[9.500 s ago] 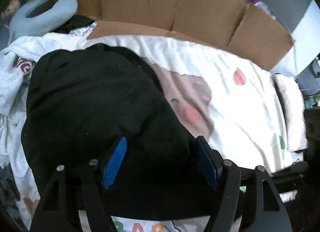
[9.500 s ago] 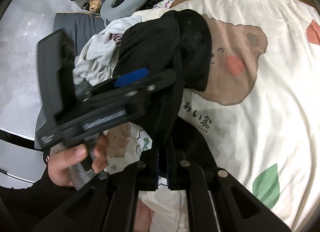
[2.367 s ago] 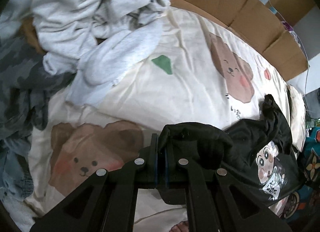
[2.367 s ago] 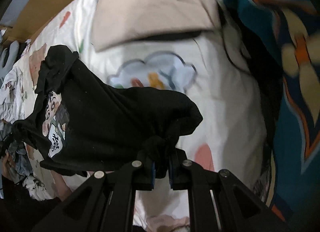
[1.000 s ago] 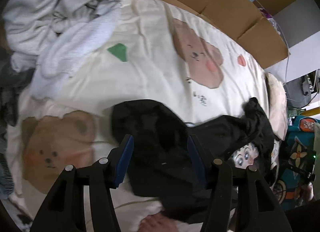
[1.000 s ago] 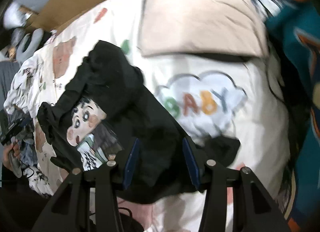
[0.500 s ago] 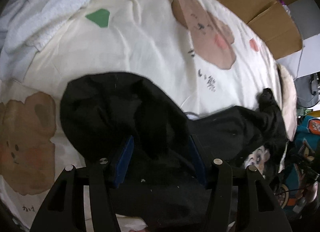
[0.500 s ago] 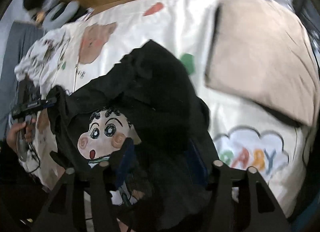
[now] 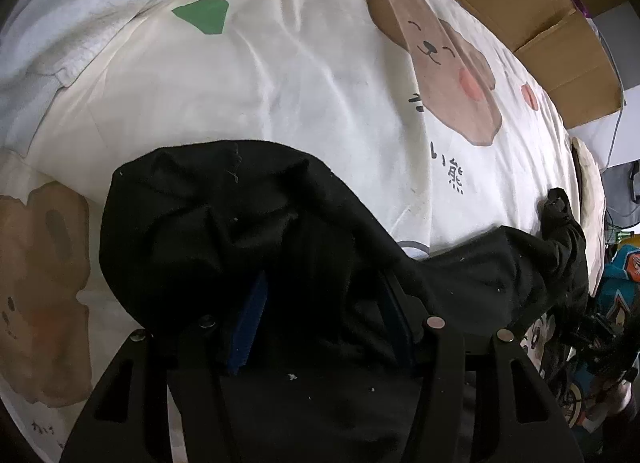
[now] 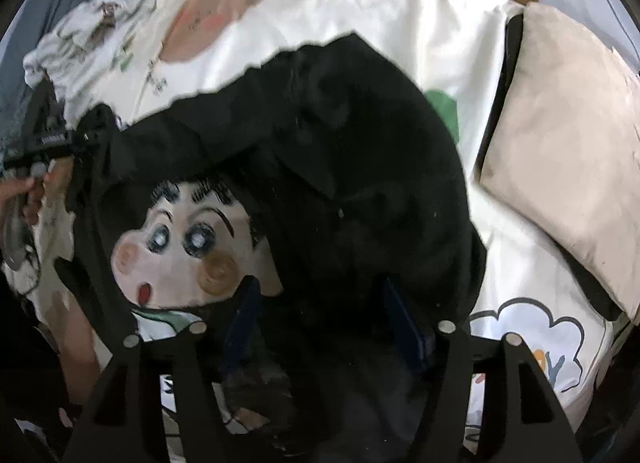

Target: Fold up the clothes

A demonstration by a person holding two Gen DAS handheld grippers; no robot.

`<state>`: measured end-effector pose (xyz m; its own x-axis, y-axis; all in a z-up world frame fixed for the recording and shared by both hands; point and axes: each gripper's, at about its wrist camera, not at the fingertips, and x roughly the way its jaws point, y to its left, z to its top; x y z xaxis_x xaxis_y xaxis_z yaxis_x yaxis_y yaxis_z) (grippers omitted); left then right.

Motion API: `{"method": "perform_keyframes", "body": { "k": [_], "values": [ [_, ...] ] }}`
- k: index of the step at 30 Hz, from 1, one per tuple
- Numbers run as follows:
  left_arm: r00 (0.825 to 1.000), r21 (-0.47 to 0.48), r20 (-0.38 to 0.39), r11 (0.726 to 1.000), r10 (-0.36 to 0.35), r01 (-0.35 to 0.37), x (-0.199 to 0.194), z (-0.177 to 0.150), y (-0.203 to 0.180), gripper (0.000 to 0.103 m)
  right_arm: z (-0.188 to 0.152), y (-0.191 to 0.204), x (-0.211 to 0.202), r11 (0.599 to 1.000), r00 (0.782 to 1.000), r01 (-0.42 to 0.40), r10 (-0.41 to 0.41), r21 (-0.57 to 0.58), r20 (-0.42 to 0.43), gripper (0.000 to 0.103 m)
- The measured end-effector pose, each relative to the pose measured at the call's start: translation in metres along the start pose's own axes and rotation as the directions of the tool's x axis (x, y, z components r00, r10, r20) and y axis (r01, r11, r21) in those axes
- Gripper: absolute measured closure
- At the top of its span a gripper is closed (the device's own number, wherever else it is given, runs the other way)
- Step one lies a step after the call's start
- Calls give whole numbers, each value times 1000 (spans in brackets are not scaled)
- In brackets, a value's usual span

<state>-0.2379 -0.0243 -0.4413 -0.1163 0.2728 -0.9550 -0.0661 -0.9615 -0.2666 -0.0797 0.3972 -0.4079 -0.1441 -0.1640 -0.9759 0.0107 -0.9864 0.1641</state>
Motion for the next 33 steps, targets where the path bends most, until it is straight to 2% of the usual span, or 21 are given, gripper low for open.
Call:
{"method": "perform_keyframes", "body": {
  "k": [4,6,7,8,9,11,14,18,20,24,28,33],
  "values": [
    [999,-7,17,999,38,-37,-4,-4,5,71,-4,3,12,999,1000,19,-20,-27,-22,40],
    [1000,-37,20,999,20,-19,-8,-5,13,82,-5,1,16,999,999,38,-38,-28,-26,40],
    [1000,-55,20,998,6,-5,-11,-6,18,91,-5,0,16,998,999,47,-47,-30,-27,44],
    [1000,-66,22,998,-3,4,-15,-7,21,95,-5,-2,16,998,998,55,-56,-32,-28,54],
    [1000,-72,24,997,-9,10,-19,-9,23,96,-5,-4,15,998,998,61,-62,-29,-28,61],
    [999,-71,35,997,-17,19,-32,-11,25,98,-5,-10,12,998,998,57,-58,-11,-28,82],
    [999,-77,48,997,-23,26,-51,-12,33,99,-5,-21,4,999,999,30,-29,27,-19,89],
    [998,-78,65,997,5,0,-72,-14,48,99,-1,-30,-13,998,1000,16,-16,53,15,94],
    [997,-85,76,996,24,-18,-82,-16,58,103,3,-35,-21,998,999,11,-13,64,37,95],
    [996,-109,80,993,45,-36,-87,-8,70,103,11,-47,-37,996,997,10,-17,93,78,96],
    [999,-115,45,993,-10,16,-81,2,54,103,15,-50,-42,995,996,12,-21,98,92,96],
    [999,-102,35,995,-15,19,-75,9,33,102,23,-45,-41,996,995,12,-21,93,93,96]
  ]
}}
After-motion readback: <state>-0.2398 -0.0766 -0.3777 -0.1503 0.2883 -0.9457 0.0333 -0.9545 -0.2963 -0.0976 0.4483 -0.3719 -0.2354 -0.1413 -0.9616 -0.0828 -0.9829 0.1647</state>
